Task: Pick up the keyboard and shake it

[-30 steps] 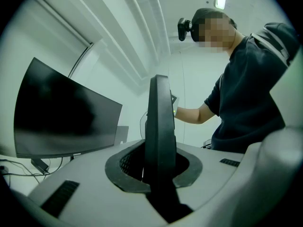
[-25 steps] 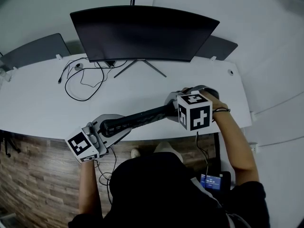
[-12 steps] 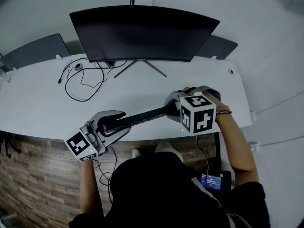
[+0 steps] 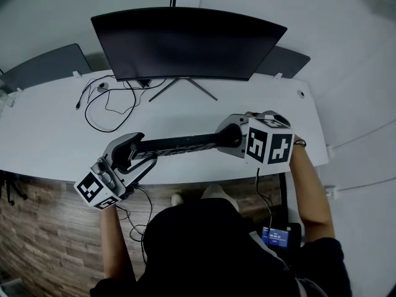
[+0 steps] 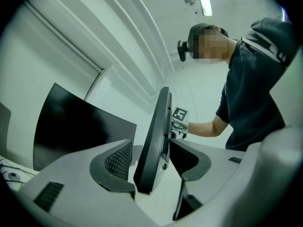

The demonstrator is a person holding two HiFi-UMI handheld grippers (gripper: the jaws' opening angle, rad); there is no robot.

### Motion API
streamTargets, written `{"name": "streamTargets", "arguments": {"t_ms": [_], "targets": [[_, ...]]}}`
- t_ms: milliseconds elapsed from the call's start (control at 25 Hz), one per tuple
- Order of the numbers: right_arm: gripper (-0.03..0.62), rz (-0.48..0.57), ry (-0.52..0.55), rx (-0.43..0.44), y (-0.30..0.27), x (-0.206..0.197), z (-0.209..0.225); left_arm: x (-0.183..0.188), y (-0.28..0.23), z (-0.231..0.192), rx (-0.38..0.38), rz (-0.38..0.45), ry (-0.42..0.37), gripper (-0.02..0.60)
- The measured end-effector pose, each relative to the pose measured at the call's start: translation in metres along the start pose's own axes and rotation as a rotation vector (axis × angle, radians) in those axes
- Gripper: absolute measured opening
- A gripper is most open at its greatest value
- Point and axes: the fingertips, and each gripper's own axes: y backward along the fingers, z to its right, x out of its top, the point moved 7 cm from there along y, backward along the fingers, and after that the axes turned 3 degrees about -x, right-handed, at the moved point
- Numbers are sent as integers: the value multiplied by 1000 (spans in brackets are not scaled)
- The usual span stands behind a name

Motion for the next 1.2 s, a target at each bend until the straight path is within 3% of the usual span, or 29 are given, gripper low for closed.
{"name": "streamTargets", "arguments": {"t_ms": [320, 880, 1200], "targets": [[86, 123, -85, -1, 10, 1, 2, 5, 12, -8, 81, 108, 24, 261], [86, 457, -227, -33, 39, 14, 20, -9, -1, -10, 79, 81, 58, 262], [86, 752, -359, -84, 55, 31, 25, -24, 2, -3, 54, 65, 79, 265]]}}
